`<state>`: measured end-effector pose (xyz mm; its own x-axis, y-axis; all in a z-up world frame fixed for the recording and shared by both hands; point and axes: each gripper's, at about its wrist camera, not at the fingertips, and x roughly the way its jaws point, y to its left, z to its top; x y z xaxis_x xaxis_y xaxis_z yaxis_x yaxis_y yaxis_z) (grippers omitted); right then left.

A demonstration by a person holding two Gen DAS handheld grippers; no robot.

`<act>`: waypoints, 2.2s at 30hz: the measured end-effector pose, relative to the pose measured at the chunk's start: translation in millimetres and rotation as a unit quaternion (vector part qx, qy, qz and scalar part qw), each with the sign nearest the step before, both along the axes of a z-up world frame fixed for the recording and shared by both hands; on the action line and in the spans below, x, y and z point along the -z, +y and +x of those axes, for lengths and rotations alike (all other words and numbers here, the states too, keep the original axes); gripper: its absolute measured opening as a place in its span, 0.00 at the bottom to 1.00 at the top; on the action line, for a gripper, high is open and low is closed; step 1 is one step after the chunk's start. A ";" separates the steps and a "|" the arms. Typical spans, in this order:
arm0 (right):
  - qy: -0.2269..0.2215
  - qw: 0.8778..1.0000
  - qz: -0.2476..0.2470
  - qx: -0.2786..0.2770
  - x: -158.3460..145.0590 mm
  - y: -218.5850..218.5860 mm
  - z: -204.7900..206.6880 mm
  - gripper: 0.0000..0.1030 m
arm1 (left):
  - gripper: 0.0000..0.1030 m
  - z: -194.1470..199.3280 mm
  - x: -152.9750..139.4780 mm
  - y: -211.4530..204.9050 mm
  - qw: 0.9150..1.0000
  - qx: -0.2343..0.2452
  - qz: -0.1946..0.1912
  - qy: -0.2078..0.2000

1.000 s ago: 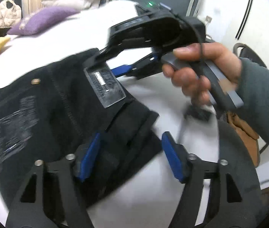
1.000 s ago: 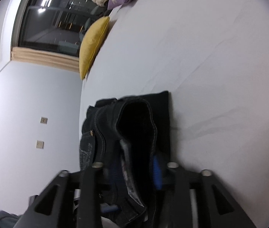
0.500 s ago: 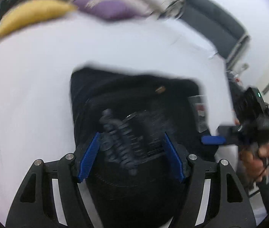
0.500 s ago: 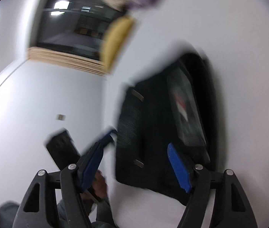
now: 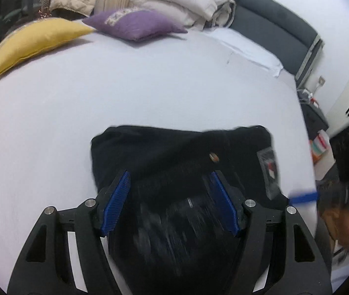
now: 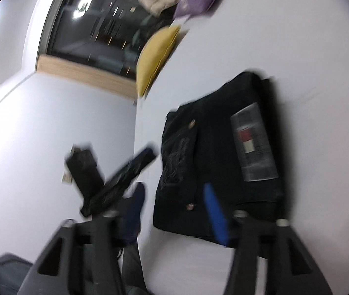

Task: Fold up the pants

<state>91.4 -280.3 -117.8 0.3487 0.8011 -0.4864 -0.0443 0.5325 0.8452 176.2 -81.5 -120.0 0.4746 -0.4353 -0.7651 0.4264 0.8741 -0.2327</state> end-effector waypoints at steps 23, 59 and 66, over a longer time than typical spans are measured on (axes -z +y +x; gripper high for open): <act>0.055 0.993 -0.074 0.075 40.2 -54.4 37.9 0.81 | 0.72 -41.6 49.5 74.8 0.989 -0.108 -0.024 0.094; 0.040 0.973 -0.194 0.115 10.0 -39.3 5.4 0.45 | 0.65 -84.4 -9.8 179.3 0.984 -0.172 0.032 0.038; -0.112 0.935 -0.280 0.189 -64.9 -33.2 -54.5 0.64 | 0.92 -186.6 -128.0 150.5 0.953 -0.177 0.053 -0.239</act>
